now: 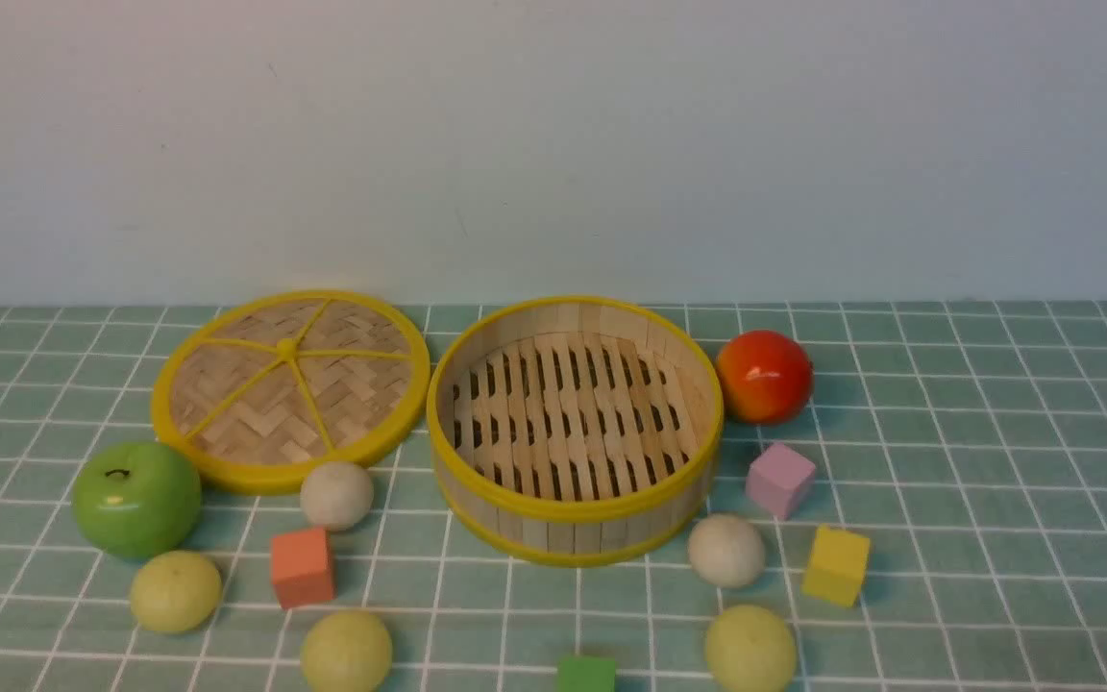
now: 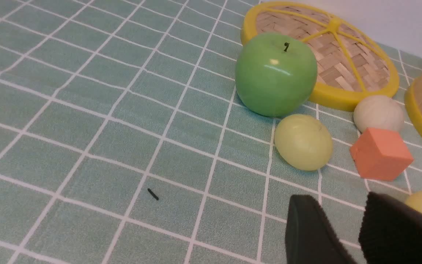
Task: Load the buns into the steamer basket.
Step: Use the left arm to grab a steamed stuffed bun, then use the left arm to put the steamed stuffed bun into the steamer, then use the left arm to grab a steamed stuffed bun
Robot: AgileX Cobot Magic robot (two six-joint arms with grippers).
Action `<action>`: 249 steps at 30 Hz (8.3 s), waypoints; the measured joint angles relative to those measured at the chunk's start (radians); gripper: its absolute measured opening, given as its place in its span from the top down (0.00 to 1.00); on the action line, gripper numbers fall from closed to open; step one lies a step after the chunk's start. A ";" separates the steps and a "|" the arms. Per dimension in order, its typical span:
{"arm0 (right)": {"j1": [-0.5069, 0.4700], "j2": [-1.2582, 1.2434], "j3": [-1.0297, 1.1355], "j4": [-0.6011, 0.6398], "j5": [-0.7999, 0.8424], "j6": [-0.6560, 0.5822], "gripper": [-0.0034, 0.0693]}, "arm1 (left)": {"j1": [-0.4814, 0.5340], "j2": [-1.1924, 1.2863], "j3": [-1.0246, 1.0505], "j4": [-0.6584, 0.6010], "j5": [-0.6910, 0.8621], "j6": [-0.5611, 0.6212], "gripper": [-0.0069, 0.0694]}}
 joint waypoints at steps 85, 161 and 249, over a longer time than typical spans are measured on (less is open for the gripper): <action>0.000 0.000 0.000 0.000 -0.001 0.000 0.63 | 0.000 1.068 -0.712 -0.497 0.316 0.122 0.60; 0.000 0.000 0.000 0.000 -0.001 0.000 0.63 | -0.426 1.913 -1.665 -0.352 0.395 0.167 0.93; 0.000 0.000 0.000 0.000 -0.001 0.000 0.63 | -0.111 1.783 -1.093 -0.048 0.333 -0.056 0.66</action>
